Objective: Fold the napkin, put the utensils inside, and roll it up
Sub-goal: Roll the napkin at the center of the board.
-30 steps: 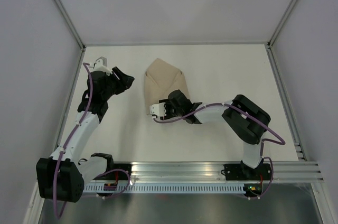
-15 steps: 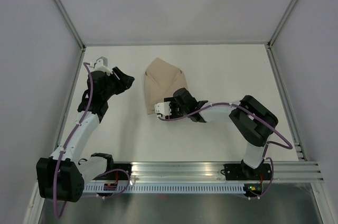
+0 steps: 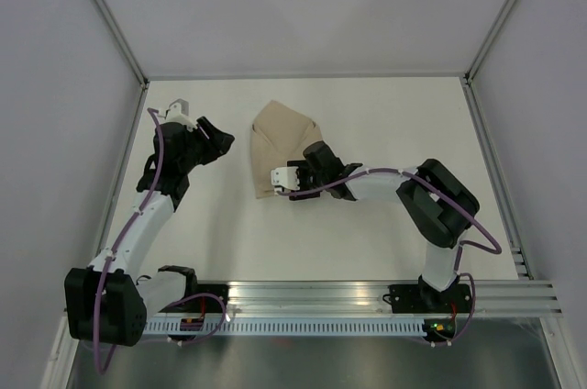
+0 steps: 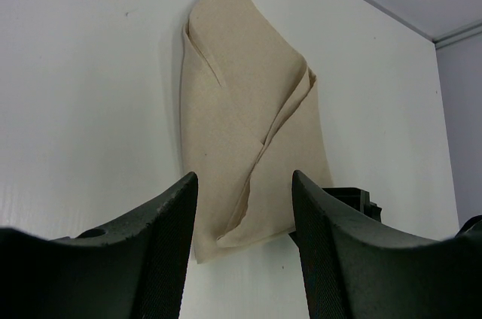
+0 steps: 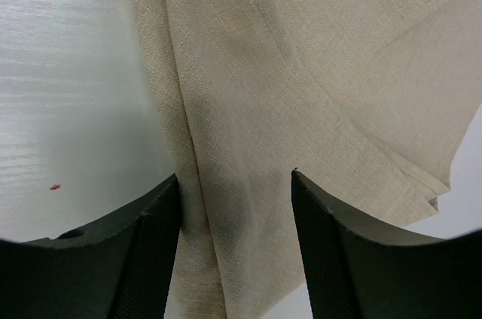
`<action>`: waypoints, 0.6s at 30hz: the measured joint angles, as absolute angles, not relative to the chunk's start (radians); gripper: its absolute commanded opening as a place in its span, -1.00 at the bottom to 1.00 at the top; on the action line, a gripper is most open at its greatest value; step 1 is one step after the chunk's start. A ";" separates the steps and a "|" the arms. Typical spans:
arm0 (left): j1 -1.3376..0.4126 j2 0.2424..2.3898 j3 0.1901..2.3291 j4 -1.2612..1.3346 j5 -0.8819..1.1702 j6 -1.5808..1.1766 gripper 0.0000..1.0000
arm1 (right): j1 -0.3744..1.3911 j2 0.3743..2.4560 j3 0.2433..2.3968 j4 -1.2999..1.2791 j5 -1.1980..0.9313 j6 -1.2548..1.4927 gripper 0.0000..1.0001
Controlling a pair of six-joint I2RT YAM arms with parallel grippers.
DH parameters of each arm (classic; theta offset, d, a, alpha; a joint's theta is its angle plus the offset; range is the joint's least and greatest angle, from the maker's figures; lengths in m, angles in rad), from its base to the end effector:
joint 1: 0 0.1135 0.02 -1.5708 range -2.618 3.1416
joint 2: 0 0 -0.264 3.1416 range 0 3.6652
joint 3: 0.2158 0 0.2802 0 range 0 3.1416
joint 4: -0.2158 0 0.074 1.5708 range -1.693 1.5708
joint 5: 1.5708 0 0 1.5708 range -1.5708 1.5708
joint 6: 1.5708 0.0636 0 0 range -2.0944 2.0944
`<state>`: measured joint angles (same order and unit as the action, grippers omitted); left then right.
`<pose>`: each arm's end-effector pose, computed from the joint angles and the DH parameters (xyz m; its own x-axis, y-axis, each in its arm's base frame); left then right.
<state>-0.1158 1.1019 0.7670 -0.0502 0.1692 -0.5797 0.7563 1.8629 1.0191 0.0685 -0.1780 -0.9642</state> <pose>0.3023 -0.0459 0.2644 -0.4595 -0.4901 -0.7407 0.0206 0.8278 -0.5606 0.2980 0.2966 0.1061 0.3402 -0.7907 -0.5090 -0.8557 -0.0360 -0.5161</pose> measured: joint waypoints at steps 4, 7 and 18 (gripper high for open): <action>-0.115 1.107 0.767 -0.050 0.178 -0.574 0.16 | 0.755 1.868 1.050 0.003 -0.196 -0.986 0.25; -0.116 1.116 0.767 -0.050 0.190 -0.572 0.16 | 0.755 1.883 1.090 -0.068 -0.213 -1.005 0.17; -0.116 1.136 0.767 -0.049 0.208 -0.565 0.16 | 0.742 1.959 1.244 -0.274 -0.258 -1.047 -0.17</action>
<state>-0.1158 1.1362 0.7673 -0.0490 0.2081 -0.5652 0.7418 1.9594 1.2442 -0.2741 -0.2584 -1.0466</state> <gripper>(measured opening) 0.583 0.455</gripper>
